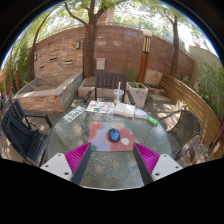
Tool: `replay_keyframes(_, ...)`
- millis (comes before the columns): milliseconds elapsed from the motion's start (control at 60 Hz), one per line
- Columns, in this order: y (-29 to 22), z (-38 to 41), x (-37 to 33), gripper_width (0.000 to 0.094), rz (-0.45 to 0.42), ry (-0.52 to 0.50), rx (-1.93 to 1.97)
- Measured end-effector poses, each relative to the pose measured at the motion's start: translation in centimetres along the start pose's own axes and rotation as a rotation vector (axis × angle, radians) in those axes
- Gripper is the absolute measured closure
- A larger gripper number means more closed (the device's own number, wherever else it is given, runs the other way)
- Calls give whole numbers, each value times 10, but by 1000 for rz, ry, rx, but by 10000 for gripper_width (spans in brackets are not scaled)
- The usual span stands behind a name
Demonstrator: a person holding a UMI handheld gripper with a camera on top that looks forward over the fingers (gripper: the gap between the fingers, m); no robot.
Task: Arrange mouse
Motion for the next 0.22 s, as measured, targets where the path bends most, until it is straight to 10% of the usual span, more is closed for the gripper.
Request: replay_keyframes(217, 6, -2, -2, 84, 14, 7, 2)
Point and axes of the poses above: the point between the fingertips, and its own axes, seen from behind it with the camera up: z to the left, y down, x forward, the way the camera looks, the point moved 3 cm from there along -x, backward, against the way the camera looks, and after that the axes turned 1 degree about -x, right-handed, at the moved point
